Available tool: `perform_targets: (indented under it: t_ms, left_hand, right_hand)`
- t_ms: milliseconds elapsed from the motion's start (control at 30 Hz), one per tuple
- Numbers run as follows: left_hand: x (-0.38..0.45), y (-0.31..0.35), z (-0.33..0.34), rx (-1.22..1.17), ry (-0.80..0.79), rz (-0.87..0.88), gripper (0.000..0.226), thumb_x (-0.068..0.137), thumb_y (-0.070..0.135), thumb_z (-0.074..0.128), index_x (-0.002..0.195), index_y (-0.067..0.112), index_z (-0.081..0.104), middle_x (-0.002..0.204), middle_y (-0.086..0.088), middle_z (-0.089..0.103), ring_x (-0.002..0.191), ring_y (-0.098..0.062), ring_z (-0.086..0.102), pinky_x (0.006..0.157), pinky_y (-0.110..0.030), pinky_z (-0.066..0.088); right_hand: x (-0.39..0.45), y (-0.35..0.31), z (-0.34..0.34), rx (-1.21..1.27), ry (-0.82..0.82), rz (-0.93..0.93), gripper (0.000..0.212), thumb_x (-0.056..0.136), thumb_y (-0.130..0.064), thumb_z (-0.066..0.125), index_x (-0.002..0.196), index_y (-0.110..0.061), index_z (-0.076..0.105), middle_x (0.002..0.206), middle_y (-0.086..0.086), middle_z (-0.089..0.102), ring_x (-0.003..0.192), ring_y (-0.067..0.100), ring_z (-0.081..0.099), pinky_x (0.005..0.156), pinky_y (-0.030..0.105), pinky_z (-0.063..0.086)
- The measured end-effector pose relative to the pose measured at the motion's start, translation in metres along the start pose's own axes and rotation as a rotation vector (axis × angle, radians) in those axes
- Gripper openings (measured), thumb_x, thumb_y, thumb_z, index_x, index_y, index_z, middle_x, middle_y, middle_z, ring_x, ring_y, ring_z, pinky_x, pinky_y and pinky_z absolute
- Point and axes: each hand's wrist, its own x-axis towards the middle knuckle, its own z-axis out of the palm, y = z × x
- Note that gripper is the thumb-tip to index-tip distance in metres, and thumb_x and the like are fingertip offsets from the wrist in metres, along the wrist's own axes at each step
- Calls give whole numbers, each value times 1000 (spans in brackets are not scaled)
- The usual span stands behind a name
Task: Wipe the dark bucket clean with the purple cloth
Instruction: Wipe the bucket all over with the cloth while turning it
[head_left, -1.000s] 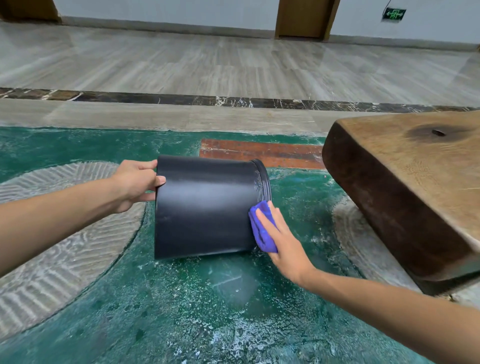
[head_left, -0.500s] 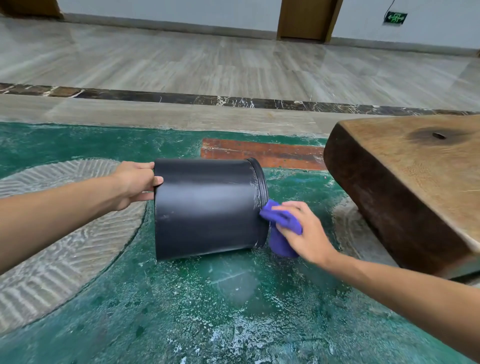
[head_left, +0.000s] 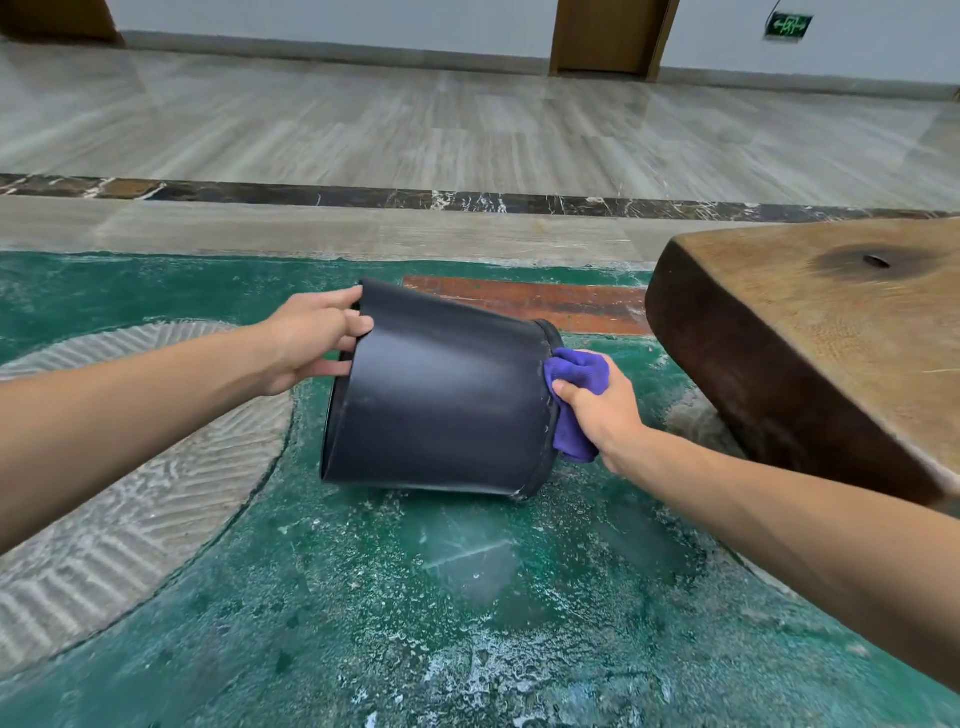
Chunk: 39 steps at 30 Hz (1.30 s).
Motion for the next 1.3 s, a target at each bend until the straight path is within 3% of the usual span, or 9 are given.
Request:
perform_targets:
  t_ms: [200,300,400,567,700,833,1067,1167,1300]
  left_hand:
    - [-17,-24,13,392,-131,131,26,91,25,66,118,26,65,112,9,72,107,-9,65,84,-27,50]
    - [-17,-29,19,422,-134,257,22,93,10,61,107,25,68,105,6,75,97,-2,68,93,-24,48]
    - [-10,-17,28,458,-42,340,25,93,0,56,95,20,71,94,-4,74,86,-13,67,89,-30,49]
    - [2,7,22,369,72,298,18,89,6,57,90,7,74,85,-4,73,78,-13,60,75,-27,42]
    - [0,4,15,341,105,267,16,89,11,59,87,7,75,86,-11,75,76,-16,62,74,-29,44]
    - [-6,-8,9,380,85,255,18,87,15,60,84,19,77,83,-7,77,70,-11,65,71,-28,47]
    - [-14,0,9,375,-39,246,26,86,16,60,95,34,76,94,4,78,86,-10,73,86,-34,51]
    - [-18,2,0,422,-137,201,34,86,15,62,108,39,72,100,14,76,90,-10,72,78,-37,56]
    - [-19,-4,-9,369,-69,142,53,89,10,67,138,27,53,85,8,72,82,-11,68,72,-39,58]
  right_hand:
    - [13,13,-15,37,125,125,42,87,-4,69,123,-26,67,117,2,71,105,23,68,96,35,54]
    - [18,20,-22,101,144,216,44,89,-3,68,127,-24,66,117,3,71,100,22,69,89,35,56]
    - [25,18,-27,94,158,251,32,88,-1,68,114,-20,69,111,10,73,89,18,69,79,35,56]
    - [43,-4,-27,60,84,333,17,89,-9,74,103,-13,65,108,12,72,98,30,70,88,50,60]
    - [38,-4,-21,55,42,387,32,88,-12,74,117,-6,62,101,14,71,83,30,70,57,36,58]
    - [30,6,-14,35,-1,419,27,89,-10,73,114,-7,63,100,14,71,82,30,71,67,46,62]
    - [44,5,-6,-22,29,394,23,88,-8,73,110,-2,66,100,19,72,92,35,73,78,46,61]
    - [51,4,-3,-63,15,379,24,88,-10,74,110,-3,67,100,18,73,87,33,72,78,44,61]
    - [58,-2,-1,-201,-23,339,23,87,-17,75,106,-7,66,98,18,72,87,35,72,77,44,61]
